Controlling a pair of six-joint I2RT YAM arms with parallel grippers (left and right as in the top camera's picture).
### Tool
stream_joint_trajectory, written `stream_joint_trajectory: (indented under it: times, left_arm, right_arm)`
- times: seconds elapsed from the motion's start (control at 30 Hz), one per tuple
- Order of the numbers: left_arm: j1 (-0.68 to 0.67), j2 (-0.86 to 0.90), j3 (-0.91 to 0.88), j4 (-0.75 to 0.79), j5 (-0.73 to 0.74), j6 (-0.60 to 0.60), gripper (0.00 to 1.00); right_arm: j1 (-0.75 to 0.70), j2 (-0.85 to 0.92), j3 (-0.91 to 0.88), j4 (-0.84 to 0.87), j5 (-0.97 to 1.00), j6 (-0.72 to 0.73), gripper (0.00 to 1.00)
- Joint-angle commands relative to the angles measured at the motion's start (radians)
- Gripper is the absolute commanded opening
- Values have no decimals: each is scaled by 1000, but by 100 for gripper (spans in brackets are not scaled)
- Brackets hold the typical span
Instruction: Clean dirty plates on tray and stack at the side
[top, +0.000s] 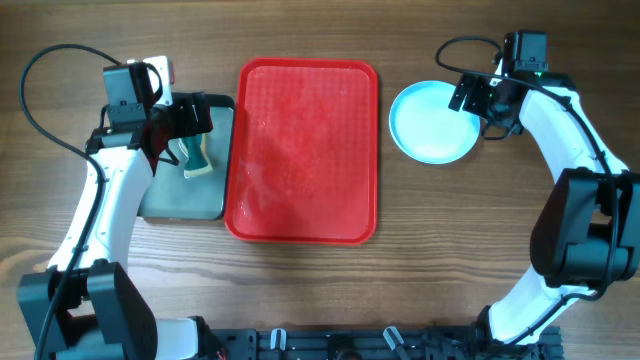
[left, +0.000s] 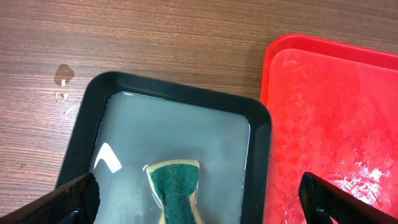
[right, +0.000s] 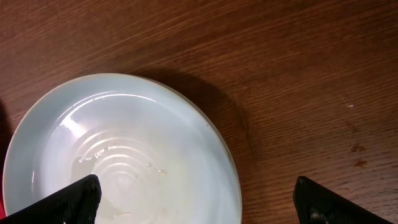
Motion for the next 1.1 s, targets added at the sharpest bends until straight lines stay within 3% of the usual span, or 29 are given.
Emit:
stream_joint_trajectory:
  times: [0.0,0.27,0.57,0.8,0.9,1.07]
  left_arm:
    - [3,3,6,0,15,1,100]
    - [3,3,6,0,15,1,100]
    - [3,3,6,0,15,1,100]
    - [3,3,6,0,15,1,100]
    - [3,3,6,0,15,1,100]
    - [3,3,6,0,15,1,100]
  right_arm:
    - [-1,-23,-11,5,-15,2,100]
    - [64,-136,-11,5,-15,2,100]
    - [214,-409,-11,5,-15,2,100]
    - [232,-632,-11,19,74,-7,100]
    - [232,-711,-11,32,80,-74,100]
    - [232,-937,-151,215,80,-198,100]
